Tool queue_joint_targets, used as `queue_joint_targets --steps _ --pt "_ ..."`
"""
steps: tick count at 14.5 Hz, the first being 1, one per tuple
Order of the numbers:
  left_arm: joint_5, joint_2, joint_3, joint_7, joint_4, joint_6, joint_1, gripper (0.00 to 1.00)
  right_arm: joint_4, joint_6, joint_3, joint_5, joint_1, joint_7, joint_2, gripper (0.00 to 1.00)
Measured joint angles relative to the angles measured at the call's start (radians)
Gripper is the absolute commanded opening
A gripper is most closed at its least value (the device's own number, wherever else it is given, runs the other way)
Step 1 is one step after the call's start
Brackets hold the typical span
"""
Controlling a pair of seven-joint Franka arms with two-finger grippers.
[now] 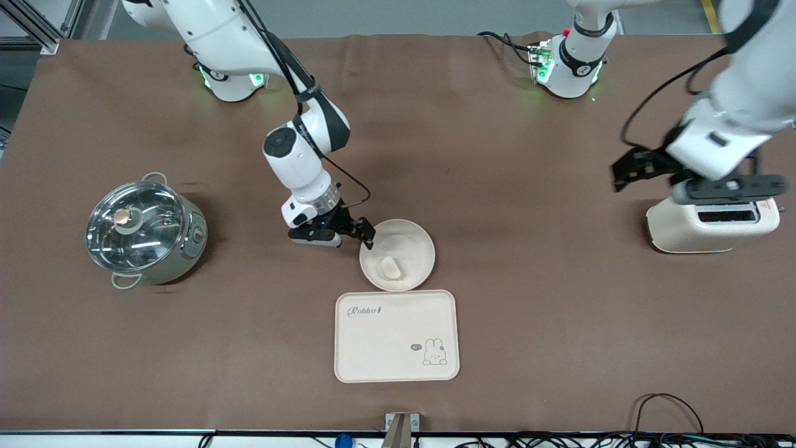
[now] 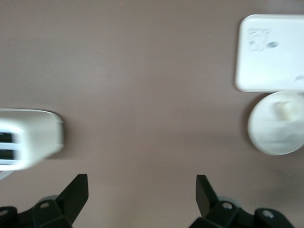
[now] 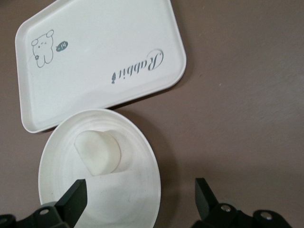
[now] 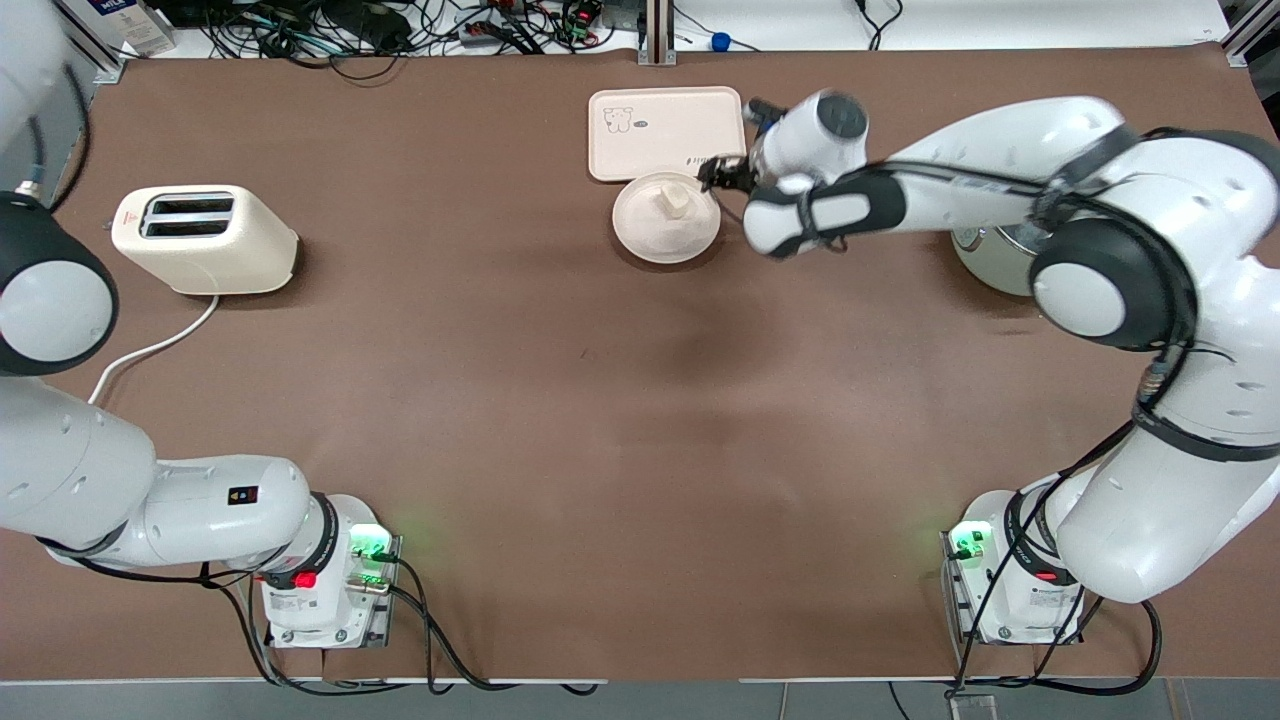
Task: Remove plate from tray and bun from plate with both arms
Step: 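Release the plate with the right gripper while the left gripper reaches the bun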
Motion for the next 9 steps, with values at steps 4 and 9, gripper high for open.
queue_joint_targets --steps 4,9 --pt "0.068 0.167 -0.051 -0.357 -0.023 0.278 -0.226 1.00 0.215 -0.458 -0.020 -0.028 -0.081 -0.081 -0.071 1.00" --pt "0.370 0.474 -0.048 -0.717 -0.025 0.647 -0.381 1.00 0.462 -0.794 -0.053 -0.094 -0.198 -0.122 -0.111 1.00"
